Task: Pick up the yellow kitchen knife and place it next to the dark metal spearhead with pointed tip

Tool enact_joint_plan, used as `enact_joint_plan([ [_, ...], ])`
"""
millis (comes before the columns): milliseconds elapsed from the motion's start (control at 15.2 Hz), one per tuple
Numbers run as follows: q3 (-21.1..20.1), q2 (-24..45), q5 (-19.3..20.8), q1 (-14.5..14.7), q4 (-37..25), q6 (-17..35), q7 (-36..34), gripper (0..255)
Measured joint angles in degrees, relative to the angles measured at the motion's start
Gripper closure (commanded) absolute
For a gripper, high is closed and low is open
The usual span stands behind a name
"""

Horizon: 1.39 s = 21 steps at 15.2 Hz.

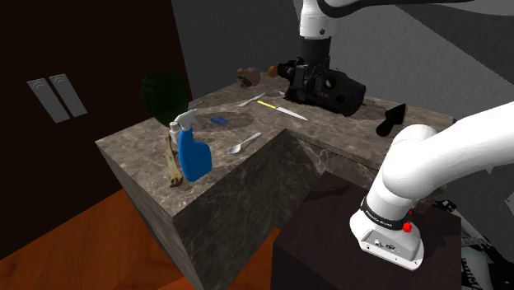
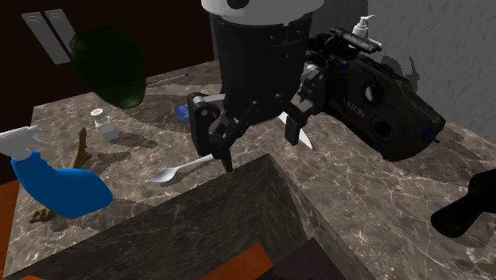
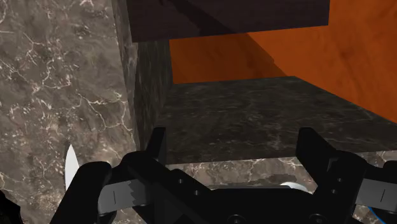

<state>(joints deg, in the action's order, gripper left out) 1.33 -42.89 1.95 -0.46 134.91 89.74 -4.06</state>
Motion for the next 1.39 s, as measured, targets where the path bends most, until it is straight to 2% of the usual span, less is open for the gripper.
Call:
enact_joint_plan([
  [132, 0.41, 0.76, 0.32, -0.11, -0.15, 0.53, 0.53, 0],
  [528, 4.75, 10.77, 3.16, -1.14, -2.92, 6.85, 6.39, 0],
  [990, 9.33, 24.35, 4.72, -2.08, -9.51, 12.89, 13.50, 0],
  [1386, 12.26, 37.94, 3.82, -2.90, -18.80, 16.31, 19.59, 0],
])
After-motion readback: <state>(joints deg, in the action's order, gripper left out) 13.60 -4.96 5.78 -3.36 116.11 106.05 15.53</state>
